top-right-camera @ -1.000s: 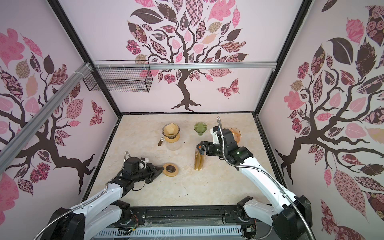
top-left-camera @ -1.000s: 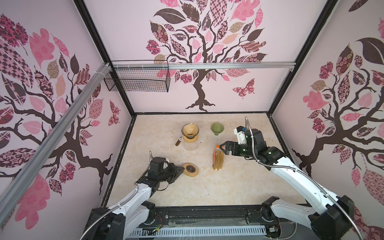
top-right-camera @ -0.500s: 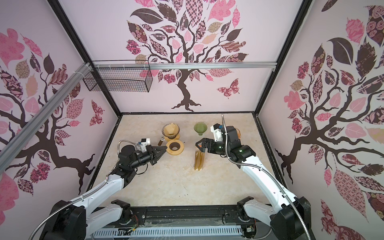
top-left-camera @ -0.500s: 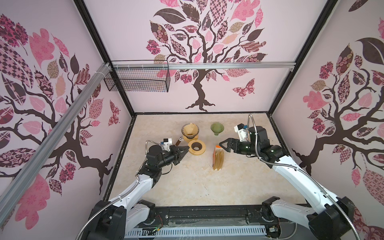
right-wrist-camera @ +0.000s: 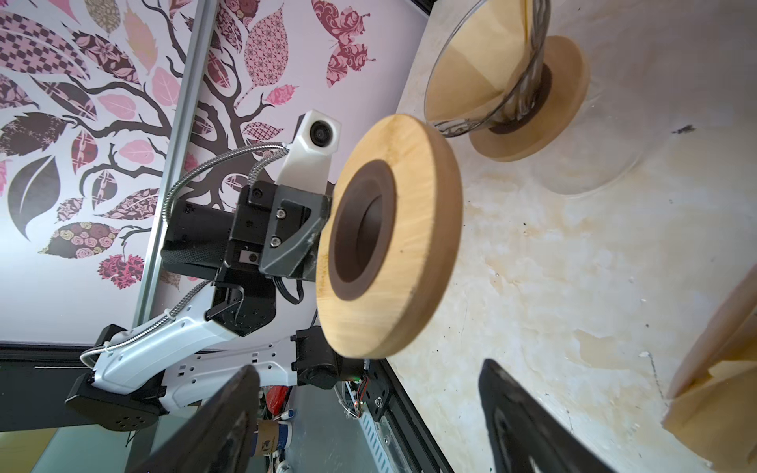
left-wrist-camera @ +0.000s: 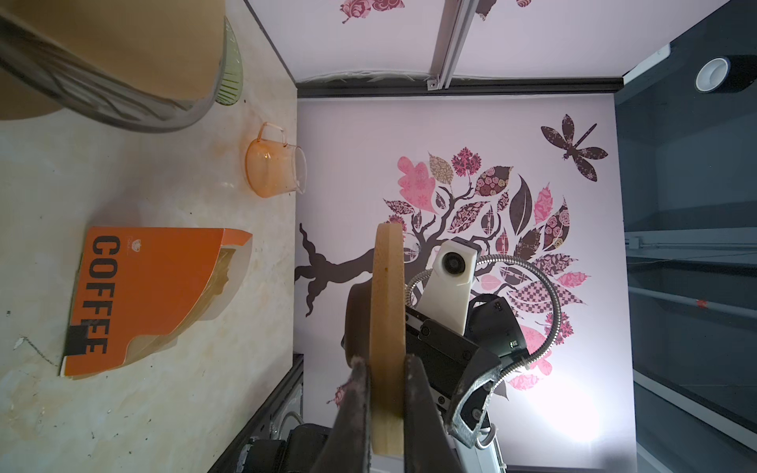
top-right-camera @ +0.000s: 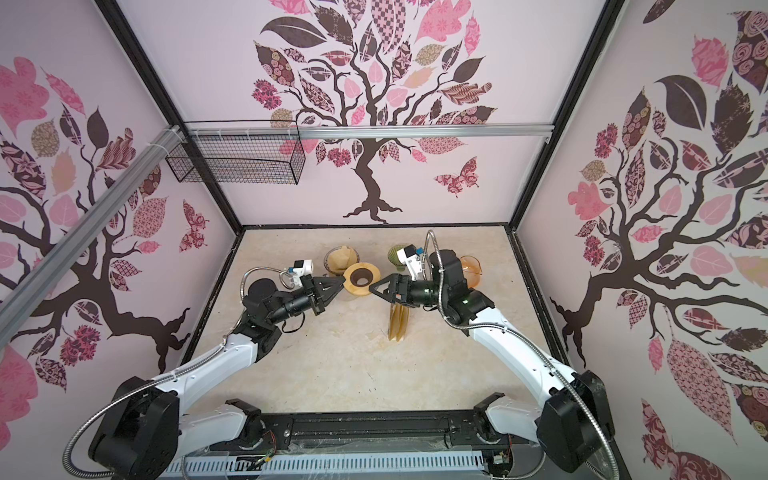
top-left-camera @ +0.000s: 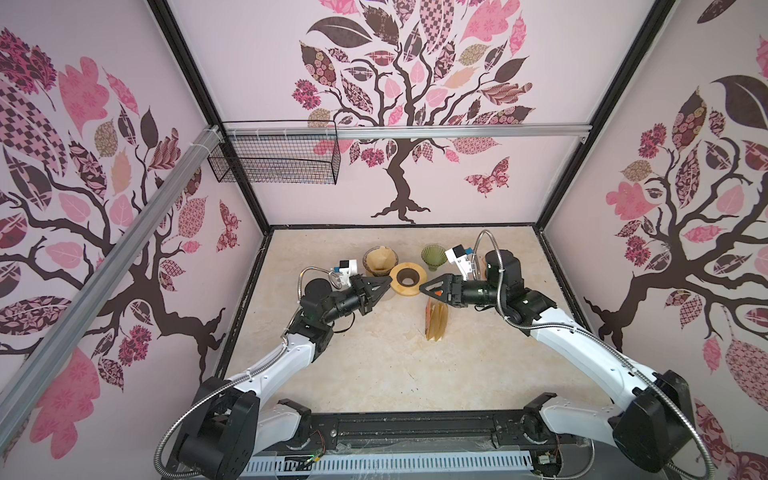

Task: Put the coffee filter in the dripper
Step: 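Grasp the ring with the right gripper, then open the left gripper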

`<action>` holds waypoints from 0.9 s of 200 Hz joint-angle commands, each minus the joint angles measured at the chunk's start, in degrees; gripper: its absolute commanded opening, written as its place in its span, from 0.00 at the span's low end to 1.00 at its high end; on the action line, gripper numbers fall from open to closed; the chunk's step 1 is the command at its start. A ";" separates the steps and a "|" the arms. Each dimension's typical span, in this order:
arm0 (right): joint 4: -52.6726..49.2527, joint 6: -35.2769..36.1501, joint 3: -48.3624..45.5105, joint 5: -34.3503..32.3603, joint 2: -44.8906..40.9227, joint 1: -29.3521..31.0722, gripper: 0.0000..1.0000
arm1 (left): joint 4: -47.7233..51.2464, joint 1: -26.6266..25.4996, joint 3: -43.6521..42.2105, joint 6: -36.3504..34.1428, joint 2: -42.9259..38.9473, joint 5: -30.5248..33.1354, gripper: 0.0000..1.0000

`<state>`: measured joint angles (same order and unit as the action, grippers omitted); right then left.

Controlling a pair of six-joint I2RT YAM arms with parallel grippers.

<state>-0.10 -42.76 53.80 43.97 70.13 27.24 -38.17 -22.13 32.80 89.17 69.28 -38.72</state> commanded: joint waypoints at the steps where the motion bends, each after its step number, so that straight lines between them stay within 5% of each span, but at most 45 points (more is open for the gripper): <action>1: 5.97 -3.56 0.96 1.97 2.12 -0.12 0.78 | -4.78 -0.03 3.22 1.43 -0.06 -0.44 0.00; 19: 7.87 -5.49 1.25 2.02 3.18 -0.09 0.65 | -4.98 -0.10 3.21 1.53 0.11 -0.40 0.00; 87: 12.82 -10.40 0.62 0.88 4.40 -0.18 0.45 | -4.82 -0.11 2.30 0.86 0.18 -0.35 0.00; 180: 17.10 -14.17 -0.16 -0.66 5.59 -0.21 0.27 | -5.16 -0.10 1.63 0.54 0.33 -0.56 0.00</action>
<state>12.27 -55.24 53.49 43.64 74.28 27.03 -41.19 -22.11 32.80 89.89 69.34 -38.26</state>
